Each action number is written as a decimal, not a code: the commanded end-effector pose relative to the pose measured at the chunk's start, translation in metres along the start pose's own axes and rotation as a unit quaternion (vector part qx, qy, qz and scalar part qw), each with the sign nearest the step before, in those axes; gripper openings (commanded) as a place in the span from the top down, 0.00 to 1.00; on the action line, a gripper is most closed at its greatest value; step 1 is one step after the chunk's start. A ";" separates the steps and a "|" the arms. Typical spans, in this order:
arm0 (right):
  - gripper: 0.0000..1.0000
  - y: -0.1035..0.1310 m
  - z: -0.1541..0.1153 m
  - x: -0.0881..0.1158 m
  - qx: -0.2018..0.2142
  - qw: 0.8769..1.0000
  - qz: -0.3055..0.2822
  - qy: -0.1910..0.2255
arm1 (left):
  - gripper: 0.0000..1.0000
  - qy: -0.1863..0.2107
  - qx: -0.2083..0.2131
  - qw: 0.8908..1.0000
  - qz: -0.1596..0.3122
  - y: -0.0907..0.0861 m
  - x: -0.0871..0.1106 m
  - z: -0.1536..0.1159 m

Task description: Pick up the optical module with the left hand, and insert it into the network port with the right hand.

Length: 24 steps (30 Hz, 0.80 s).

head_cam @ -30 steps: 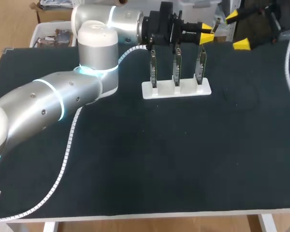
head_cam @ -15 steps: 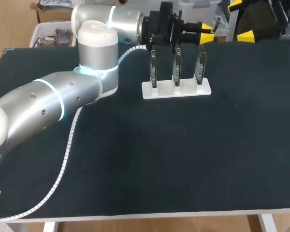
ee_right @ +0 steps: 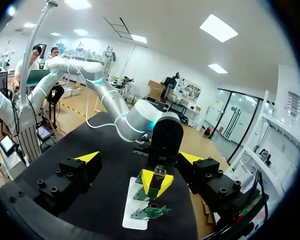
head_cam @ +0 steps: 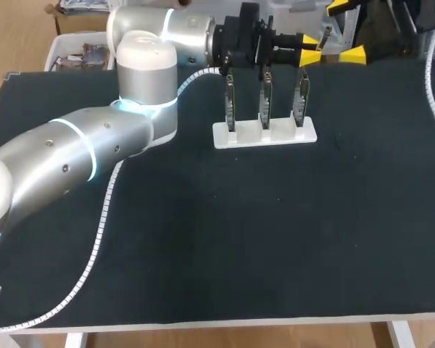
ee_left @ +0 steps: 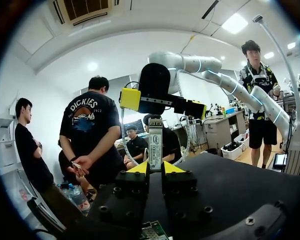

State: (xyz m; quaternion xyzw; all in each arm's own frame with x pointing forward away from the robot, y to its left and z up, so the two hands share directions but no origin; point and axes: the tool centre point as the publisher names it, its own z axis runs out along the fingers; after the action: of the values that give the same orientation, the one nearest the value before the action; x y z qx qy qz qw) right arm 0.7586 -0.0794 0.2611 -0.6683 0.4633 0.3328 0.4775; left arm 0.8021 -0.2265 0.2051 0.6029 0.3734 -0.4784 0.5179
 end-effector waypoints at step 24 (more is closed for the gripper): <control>0.00 -0.012 0.016 0.011 0.021 0.999 0.005 -0.030 | 1.00 -0.001 0.006 1.000 0.000 0.006 0.002 0.001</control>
State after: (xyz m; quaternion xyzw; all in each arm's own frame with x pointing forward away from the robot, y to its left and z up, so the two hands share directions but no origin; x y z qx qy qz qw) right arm 0.7728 -0.0660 0.2503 -0.6456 0.4597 0.3445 0.5032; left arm 0.8021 -0.2265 0.2051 0.6029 0.3734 -0.4784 0.5179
